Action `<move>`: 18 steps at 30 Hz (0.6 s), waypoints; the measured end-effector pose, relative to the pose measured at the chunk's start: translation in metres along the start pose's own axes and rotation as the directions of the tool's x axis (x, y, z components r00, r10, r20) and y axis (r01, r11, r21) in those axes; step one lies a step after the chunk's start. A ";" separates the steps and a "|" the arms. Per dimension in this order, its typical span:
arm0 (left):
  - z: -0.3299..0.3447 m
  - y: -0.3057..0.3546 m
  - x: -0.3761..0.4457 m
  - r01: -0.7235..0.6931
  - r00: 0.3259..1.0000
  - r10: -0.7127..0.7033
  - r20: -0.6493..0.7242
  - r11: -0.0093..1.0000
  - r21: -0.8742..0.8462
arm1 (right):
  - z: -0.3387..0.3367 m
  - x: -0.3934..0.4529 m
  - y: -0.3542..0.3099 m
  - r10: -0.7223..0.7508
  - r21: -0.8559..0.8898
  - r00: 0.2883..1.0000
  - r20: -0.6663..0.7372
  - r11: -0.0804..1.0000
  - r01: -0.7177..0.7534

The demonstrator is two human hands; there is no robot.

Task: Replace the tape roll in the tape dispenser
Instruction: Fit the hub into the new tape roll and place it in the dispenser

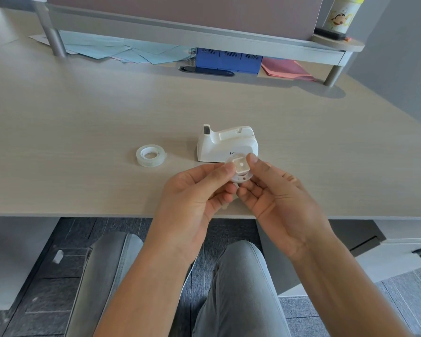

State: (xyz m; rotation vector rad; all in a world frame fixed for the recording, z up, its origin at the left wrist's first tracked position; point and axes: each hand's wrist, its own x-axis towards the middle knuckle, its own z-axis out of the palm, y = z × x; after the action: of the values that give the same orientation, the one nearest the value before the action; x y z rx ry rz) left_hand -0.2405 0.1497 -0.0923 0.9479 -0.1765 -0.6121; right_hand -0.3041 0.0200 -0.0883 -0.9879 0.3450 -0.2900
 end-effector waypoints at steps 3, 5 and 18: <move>0.000 0.001 0.000 0.004 1.000 -0.004 -0.004 1.000 -0.008 | -0.001 0.000 -0.001 -0.016 -0.025 1.000 0.004 1.000 0.016; 0.000 0.002 0.000 -0.006 1.000 0.006 -0.016 1.000 -0.005 | -0.001 0.000 -0.001 -0.094 -0.108 0.996 -0.006 0.990 0.093; -0.014 0.004 0.006 -0.150 0.946 0.249 -0.206 0.904 0.401 | -0.011 0.006 0.002 -0.368 -0.713 0.893 0.259 0.551 0.433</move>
State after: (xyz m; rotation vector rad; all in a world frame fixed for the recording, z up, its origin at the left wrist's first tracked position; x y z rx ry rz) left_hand -0.2287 0.1580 -0.0980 1.3572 -0.1651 -0.2611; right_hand -0.3029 0.0106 -0.0966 -1.9362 0.1451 -0.5471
